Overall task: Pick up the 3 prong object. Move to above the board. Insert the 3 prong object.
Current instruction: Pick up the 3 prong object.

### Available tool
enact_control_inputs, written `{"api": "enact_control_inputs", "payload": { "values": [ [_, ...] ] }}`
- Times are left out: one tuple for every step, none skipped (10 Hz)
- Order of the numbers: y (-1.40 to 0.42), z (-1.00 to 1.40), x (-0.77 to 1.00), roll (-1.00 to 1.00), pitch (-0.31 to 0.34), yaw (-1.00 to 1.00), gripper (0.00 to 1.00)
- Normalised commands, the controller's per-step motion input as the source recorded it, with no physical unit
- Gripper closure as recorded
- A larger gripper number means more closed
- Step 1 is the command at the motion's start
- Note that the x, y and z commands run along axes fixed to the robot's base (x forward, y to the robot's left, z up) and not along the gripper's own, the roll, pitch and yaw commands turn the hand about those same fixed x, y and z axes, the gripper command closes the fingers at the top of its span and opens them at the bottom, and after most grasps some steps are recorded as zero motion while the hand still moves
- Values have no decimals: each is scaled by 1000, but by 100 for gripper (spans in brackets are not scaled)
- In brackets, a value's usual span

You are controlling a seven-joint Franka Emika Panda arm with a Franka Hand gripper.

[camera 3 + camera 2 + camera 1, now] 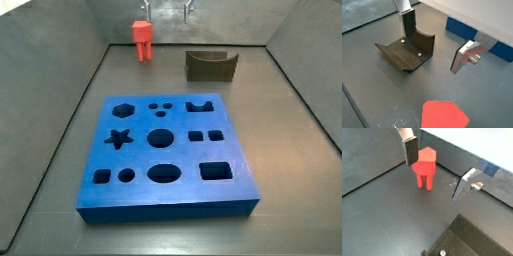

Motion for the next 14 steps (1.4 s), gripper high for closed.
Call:
{"api": "enact_control_inputs", "payload": {
  "values": [
    [97,-94,-329,0,-57,0,0],
    [211,-129,-549,0,-49,0,0],
    [209,-137,-651,0,-9,0,0],
    [154,-111,-671,0,0,0,0],
    [177,-80,-480,0,0,6,0],
    [157,-109,-546,0,0,0,0],
    [197,-117,-411,0,0,9,0],
    [300,-86,-117,-14,-129,-11,0],
    [340,-83,-69,-111,-180,-23,0],
    [306,-157,0,-14,-214,-106,0],
    [280,-217,-17,-6,-229,-103,0],
    [229,-366,-69,0,-300,-83,0],
    [163,-474,-69,26,-340,-71,0],
    [154,-497,-120,54,-366,-40,0]
  ]
}}
